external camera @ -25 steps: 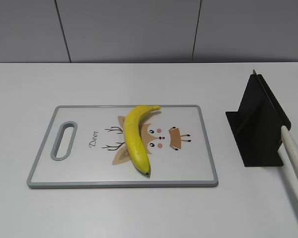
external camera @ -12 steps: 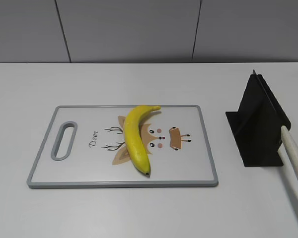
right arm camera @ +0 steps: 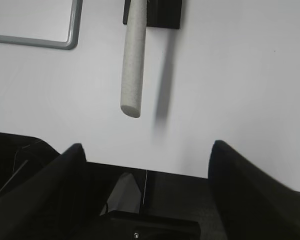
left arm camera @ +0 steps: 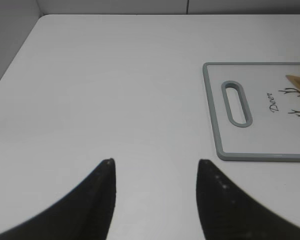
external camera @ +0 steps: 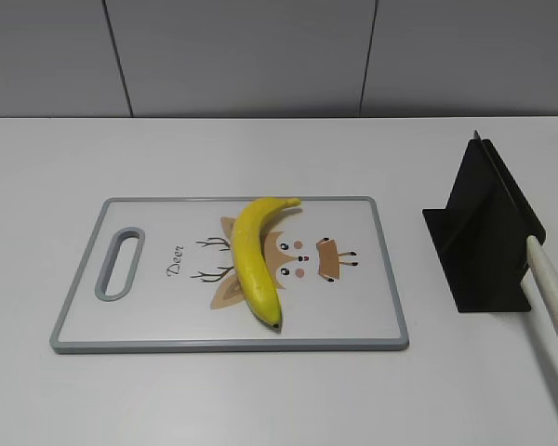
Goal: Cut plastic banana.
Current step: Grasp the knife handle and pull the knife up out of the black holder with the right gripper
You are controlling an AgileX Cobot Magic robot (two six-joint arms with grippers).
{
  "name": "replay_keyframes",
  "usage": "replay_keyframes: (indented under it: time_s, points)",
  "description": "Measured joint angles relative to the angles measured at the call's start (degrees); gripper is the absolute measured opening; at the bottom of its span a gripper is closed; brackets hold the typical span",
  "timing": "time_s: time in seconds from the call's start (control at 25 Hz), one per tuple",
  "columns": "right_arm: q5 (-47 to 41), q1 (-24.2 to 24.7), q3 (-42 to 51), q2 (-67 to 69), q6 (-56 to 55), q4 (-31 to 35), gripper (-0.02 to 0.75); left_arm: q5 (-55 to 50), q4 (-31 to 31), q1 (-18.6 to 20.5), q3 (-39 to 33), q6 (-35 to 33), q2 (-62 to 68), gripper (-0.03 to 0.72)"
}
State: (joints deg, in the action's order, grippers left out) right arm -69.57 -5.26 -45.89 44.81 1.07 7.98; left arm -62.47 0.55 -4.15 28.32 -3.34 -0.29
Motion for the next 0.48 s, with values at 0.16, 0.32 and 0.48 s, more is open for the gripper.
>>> replay_keyframes:
  time_s: [0.16, 0.32, 0.48]
  points:
    - [0.03, -1.7, -0.14, 4.1, -0.23, 0.0, 0.578, 0.0, 0.0, 0.0, 0.0, 0.0, 0.0, 0.508]
    - [-0.02, -3.69, -1.74, 8.69, -0.29, -0.04, 0.575, 0.0, 0.0, 0.0, 0.0, 0.0, 0.0, 0.508]
    - [0.04, -6.43, -4.57, 13.71, -1.83, -1.46, 0.575, 0.0, 0.0, 0.0, 0.0, 0.0, 0.0, 0.508]
